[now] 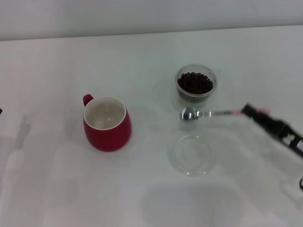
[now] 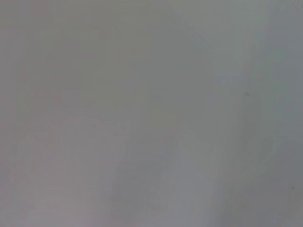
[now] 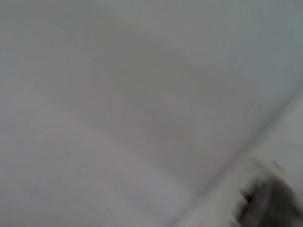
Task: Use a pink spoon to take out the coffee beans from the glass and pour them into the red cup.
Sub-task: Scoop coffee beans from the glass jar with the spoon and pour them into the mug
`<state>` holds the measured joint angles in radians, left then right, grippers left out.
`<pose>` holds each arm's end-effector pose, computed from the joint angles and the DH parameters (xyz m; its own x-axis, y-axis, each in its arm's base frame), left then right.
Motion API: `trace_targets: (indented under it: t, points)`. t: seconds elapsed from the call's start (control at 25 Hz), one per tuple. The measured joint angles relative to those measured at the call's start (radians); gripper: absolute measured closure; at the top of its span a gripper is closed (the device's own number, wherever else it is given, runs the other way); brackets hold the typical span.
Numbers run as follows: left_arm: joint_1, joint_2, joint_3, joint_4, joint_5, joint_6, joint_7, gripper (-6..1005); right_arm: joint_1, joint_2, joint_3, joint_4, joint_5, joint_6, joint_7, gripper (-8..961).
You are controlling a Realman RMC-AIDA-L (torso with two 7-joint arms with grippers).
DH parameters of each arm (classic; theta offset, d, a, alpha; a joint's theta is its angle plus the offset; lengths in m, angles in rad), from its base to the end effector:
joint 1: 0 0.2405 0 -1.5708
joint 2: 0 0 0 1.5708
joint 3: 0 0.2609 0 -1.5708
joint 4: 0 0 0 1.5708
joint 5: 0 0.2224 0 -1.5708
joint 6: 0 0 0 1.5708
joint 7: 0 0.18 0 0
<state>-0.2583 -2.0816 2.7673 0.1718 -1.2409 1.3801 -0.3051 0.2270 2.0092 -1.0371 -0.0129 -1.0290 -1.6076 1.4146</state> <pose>-0.3606 0.2942 -0.0339 0.5592 -0.0340 0.8283 0.8183 -0.1378 -0.5581 0.3485 0.2454 -0.0375 -0.1093 -0.5001 -0.8590 -0.8949 -0.3266 0.3040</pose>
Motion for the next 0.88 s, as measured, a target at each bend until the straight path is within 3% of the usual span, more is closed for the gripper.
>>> trace_targets:
  t: [0.16, 0.36, 0.52, 0.68, 0.88]
  points:
    - [0.000, 0.000, 0.000, -0.001, 0.000, 0.001, 0.000, 107, 0.024, -0.002, 0.000, -0.120, 0.056, -0.042, 0.008, 815]
    - [-0.005, 0.000, 0.000, -0.004, 0.000, 0.001, 0.002, 107, 0.079, -0.019, -0.009, -0.273, 0.057, 0.039, -0.055, 815]
    - [-0.011, 0.000, 0.000, -0.006, -0.001, 0.001, 0.000, 107, 0.118, -0.033, -0.013, -0.320, 0.007, 0.091, -0.191, 815]
    - [-0.011, 0.001, -0.001, -0.006, -0.019, 0.001, 0.002, 107, 0.114, -0.025, -0.008, -0.364, -0.040, 0.151, -0.348, 816]
    - [-0.012, 0.000, -0.002, -0.006, -0.024, 0.001, 0.003, 107, 0.093, -0.024, -0.005, -0.393, -0.075, 0.203, -0.385, 816]
